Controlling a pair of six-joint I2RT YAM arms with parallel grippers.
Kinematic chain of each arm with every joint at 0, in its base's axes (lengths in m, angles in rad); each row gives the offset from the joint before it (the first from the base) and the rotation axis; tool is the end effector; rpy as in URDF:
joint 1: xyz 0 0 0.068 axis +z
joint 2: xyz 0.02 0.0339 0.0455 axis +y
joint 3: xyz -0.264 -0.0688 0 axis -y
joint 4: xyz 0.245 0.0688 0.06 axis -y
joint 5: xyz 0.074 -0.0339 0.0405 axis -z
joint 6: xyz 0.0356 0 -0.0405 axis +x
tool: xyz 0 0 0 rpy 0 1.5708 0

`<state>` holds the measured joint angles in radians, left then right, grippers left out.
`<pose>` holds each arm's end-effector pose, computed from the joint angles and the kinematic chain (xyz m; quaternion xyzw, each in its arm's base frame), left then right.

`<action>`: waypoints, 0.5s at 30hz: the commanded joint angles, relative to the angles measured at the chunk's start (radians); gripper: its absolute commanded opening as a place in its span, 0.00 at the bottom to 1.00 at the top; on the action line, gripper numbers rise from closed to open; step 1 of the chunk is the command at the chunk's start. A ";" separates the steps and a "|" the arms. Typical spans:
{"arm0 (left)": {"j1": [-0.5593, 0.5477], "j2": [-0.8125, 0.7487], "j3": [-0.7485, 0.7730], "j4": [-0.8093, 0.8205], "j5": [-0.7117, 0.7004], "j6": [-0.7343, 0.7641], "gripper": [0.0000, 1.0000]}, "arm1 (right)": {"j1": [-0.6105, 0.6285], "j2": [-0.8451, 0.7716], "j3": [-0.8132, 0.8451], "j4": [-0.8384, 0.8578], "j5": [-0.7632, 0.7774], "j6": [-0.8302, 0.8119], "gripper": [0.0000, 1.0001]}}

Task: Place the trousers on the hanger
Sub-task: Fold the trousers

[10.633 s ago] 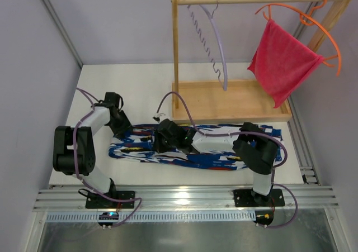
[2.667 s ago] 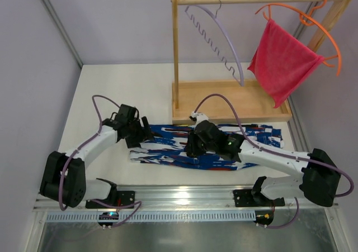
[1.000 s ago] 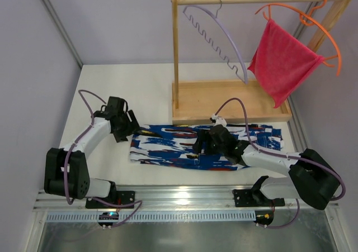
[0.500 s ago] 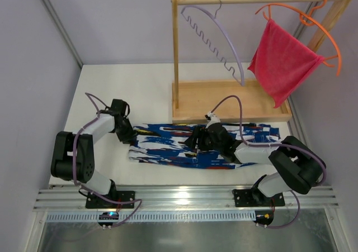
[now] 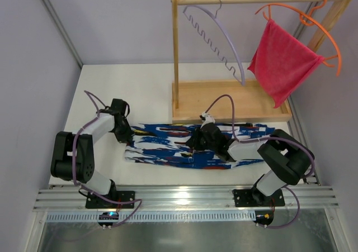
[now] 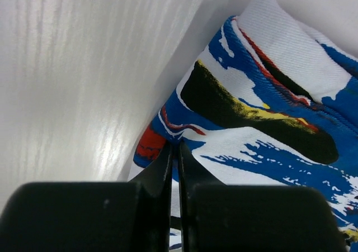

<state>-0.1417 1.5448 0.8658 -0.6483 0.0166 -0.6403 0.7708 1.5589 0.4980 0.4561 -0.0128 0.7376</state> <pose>0.2651 -0.0384 0.1639 -0.2439 0.9621 -0.0539 0.1091 0.1998 0.1947 0.1306 -0.0177 0.8854 0.3221 0.3346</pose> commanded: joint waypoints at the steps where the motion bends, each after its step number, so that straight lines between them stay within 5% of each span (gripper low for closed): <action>1: -0.001 0.011 0.038 -0.065 -0.085 0.016 0.01 | 0.048 0.027 0.053 -0.045 -0.015 -0.007 0.16; 4: 0.019 0.009 0.065 -0.112 -0.145 0.022 0.01 | 0.085 0.026 0.117 -0.108 0.008 -0.001 0.04; 7: 0.059 -0.017 0.075 -0.128 -0.173 0.034 0.05 | 0.133 0.035 0.201 -0.184 0.071 0.000 0.04; 8: 0.070 -0.037 0.079 -0.135 -0.179 0.037 0.11 | 0.154 0.035 0.250 -0.210 0.082 -0.001 0.04; 9: 0.082 -0.048 0.090 -0.140 -0.184 0.042 0.28 | 0.162 0.038 0.275 -0.271 0.097 0.000 0.04; 12: 0.086 -0.095 0.108 -0.162 -0.216 0.070 0.59 | 0.177 0.029 0.346 -0.368 0.129 -0.004 0.04; 15: 0.085 -0.146 0.124 -0.159 -0.212 0.099 0.63 | 0.177 -0.003 0.376 -0.450 0.155 0.002 0.04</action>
<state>-0.0566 1.4708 0.9417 -0.7898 -0.1619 -0.5861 0.9482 1.5951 0.8265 0.1207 0.0799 0.7368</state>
